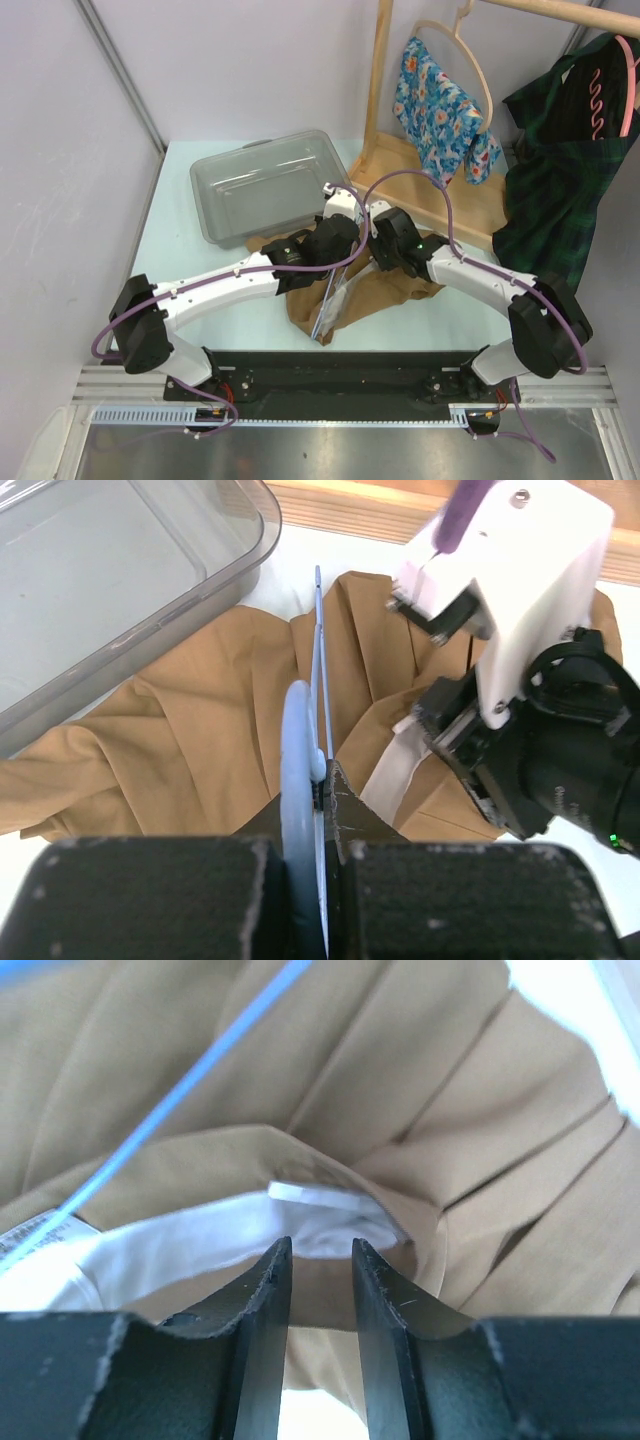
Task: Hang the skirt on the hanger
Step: Place skirt on hanger
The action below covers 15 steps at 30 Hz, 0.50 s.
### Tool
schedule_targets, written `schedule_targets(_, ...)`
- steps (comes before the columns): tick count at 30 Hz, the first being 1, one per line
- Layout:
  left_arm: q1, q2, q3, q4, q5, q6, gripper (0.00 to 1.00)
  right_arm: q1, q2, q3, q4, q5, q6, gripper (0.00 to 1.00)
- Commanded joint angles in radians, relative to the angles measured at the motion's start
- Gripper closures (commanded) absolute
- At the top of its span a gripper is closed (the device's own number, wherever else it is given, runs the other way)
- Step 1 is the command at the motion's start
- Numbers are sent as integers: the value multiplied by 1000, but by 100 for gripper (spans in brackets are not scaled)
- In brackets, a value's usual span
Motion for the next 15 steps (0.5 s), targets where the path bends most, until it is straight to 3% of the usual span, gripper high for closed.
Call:
schedule_targets(1, 4, -31, 12, 37, 26, -2, 100, 19, -16, -15, 150, 40, -101, 67)
schedule_targets(7, 4, -8, 41, -5, 14, -13, 100, 17, -1, -21, 217, 16, -180, 68)
schedule_targets(15, 4, 9, 75, -84, -49, -68, 100, 14, 45, -23, 208, -43, -227, 61)
